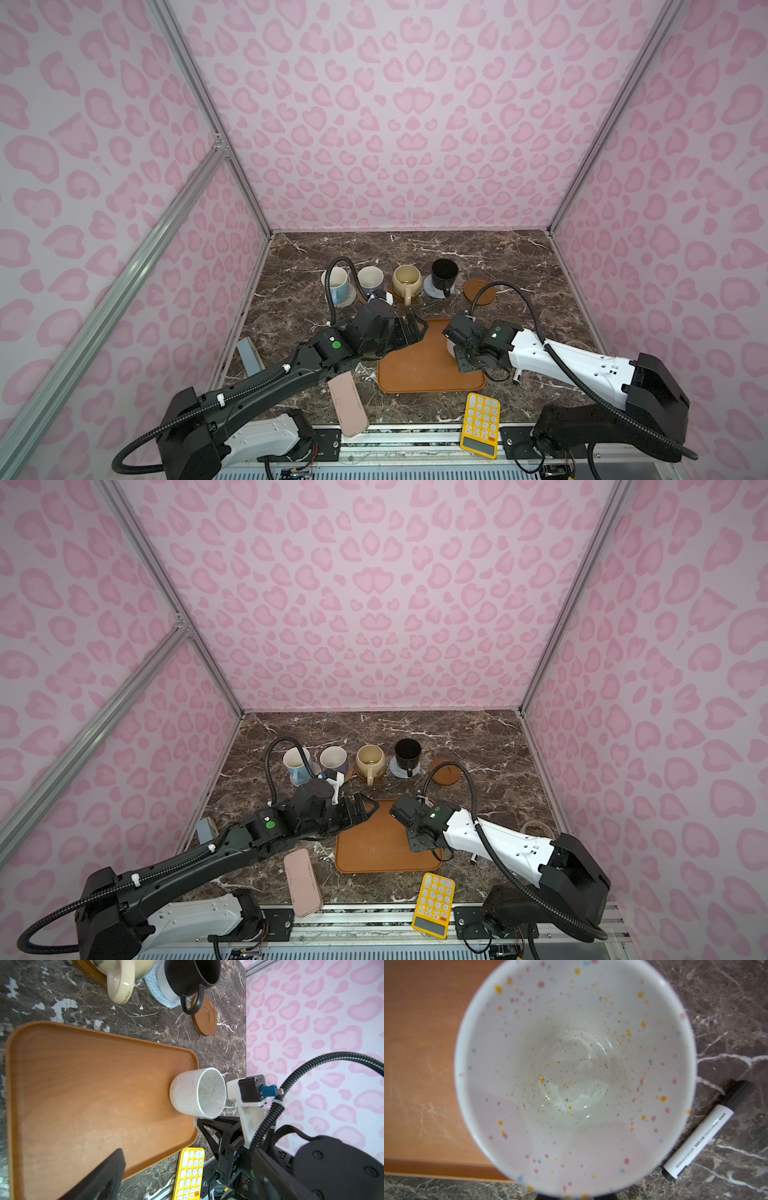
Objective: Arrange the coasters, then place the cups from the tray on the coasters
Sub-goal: 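Lower right gripper into the white speckled mug and close on its rim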
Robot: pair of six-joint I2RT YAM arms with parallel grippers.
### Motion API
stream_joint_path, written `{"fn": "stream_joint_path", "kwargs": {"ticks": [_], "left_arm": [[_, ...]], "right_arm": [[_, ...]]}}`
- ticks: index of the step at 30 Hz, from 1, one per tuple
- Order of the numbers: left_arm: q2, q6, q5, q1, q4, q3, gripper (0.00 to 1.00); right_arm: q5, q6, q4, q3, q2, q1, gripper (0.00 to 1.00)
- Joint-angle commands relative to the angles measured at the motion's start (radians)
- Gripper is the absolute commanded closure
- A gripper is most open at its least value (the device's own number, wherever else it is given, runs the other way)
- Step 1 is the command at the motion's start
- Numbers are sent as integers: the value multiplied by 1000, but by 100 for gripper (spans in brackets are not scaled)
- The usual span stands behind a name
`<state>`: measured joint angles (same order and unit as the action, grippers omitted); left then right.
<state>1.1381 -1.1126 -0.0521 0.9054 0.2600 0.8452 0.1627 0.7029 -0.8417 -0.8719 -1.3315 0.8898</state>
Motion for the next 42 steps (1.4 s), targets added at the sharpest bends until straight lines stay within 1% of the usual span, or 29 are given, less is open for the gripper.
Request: {"fn": "stream_joint_path", "kwargs": {"ticks": [1,22,31,38,42], "left_arm": [[-16,4,26,0,-7,-2,3],[-22,13,52,0,4,6,3],[-31,34,54,0,-35,5,3],[-18,33,57,0,-39,17,3],[-10,44,49,0,-43,32,3]], "right_arm": [[32,1,6,-9,18,0,100],[36,-22,0,-60,37,1,100],[40,-33,-7,-86,70,-2,100],[34,-33,-11,-93,90,-14,100],[20,-45,-10,-102,108,-38,100]]}}
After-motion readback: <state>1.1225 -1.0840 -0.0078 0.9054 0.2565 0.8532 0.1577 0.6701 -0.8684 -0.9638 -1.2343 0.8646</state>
